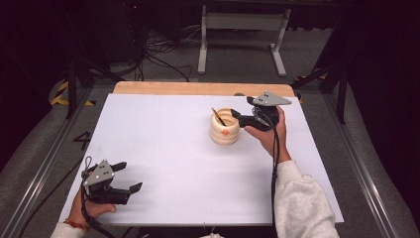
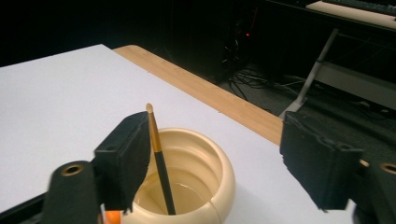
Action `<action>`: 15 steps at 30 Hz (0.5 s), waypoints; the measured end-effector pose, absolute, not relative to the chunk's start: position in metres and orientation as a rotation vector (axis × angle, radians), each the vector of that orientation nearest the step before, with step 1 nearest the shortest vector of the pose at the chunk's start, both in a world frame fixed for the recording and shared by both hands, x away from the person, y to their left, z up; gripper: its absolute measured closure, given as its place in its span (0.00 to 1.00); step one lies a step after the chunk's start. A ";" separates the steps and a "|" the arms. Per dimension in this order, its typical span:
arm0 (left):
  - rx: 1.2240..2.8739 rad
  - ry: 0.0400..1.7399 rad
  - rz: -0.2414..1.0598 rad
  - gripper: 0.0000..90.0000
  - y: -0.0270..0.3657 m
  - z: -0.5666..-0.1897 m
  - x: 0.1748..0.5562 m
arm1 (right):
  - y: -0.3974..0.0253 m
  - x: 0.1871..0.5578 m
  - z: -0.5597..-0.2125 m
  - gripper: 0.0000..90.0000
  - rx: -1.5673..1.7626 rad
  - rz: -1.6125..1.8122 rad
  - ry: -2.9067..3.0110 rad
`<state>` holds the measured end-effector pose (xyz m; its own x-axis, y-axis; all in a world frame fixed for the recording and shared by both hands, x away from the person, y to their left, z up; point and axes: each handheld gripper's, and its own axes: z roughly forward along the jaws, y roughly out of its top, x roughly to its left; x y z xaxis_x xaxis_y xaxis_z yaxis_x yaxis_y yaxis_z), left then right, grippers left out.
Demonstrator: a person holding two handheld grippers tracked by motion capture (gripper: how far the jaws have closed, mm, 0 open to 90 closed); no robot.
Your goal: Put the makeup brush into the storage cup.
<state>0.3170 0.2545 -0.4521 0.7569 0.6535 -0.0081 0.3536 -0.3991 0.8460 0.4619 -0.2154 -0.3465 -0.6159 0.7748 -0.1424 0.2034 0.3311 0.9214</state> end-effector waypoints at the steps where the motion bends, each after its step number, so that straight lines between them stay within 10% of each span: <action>1: 2.024 0.763 0.409 0.11 0.255 -0.452 0.317 | -0.216 0.462 -0.346 0.25 0.851 1.275 2.023; 15: 2.023 0.759 0.409 0.11 0.254 -0.452 0.317 | -0.220 0.454 -0.345 0.12 0.834 1.226 2.030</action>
<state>0.3168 0.2545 -0.4521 0.7557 0.6548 -0.0079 0.3540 -0.3983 0.8462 0.4538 -0.2195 -0.3453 -0.6103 0.7711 -0.1818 0.1981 0.3707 0.9074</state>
